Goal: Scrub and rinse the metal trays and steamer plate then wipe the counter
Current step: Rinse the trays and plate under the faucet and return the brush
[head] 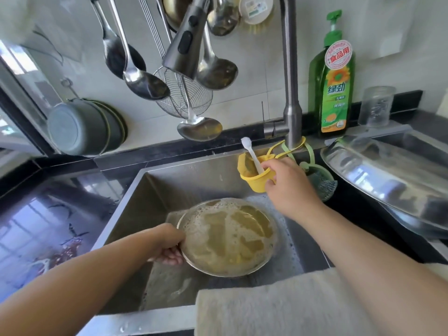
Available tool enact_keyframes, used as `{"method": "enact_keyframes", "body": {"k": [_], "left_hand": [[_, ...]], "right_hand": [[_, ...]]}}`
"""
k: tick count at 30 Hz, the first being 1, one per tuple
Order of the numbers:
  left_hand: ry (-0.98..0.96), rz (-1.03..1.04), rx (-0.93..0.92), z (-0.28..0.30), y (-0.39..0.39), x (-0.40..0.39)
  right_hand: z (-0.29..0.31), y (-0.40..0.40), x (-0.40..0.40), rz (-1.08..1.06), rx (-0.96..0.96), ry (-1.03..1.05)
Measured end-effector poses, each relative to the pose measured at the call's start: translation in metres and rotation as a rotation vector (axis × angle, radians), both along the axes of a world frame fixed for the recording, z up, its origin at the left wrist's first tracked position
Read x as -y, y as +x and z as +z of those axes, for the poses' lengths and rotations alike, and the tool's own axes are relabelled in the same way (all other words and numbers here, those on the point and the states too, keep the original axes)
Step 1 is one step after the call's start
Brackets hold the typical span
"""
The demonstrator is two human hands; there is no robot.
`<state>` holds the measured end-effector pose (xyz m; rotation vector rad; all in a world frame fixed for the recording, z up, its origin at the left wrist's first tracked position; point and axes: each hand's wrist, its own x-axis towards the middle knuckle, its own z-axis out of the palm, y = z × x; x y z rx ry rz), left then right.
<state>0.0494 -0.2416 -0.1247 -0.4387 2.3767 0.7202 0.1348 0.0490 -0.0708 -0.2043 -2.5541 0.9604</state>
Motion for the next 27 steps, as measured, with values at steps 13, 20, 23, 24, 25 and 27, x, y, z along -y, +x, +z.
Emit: {"method": "enact_keyframes", "body": {"k": [13, 20, 23, 24, 25, 27], "left_hand": [[0.081, -0.136, -0.448, 0.069, 0.006, -0.003], [-0.198, -0.389, -0.761, 0.145, 0.019, 0.004], [-0.193, -0.335, -0.823, 0.169, 0.015, 0.019], [-0.156, -0.316, -0.832, 0.173, 0.012, 0.024], [-0.091, -0.287, -0.837, 0.175, 0.007, 0.030], [0.064, -0.209, -0.819, 0.174, -0.003, 0.041]], "right_hand": [[0.023, 0.014, 0.005, -0.067, -0.004, 0.038], [0.093, -0.073, -0.011, -0.193, 0.223, 0.306], [0.104, -0.106, -0.016, -0.255, 0.337, 0.147], [0.101, -0.115, -0.013, -0.224, 0.397, 0.079], [0.097, -0.123, -0.010, -0.179, 0.424, 0.057], [0.091, -0.126, -0.007, -0.122, 0.448, 0.069]]}}
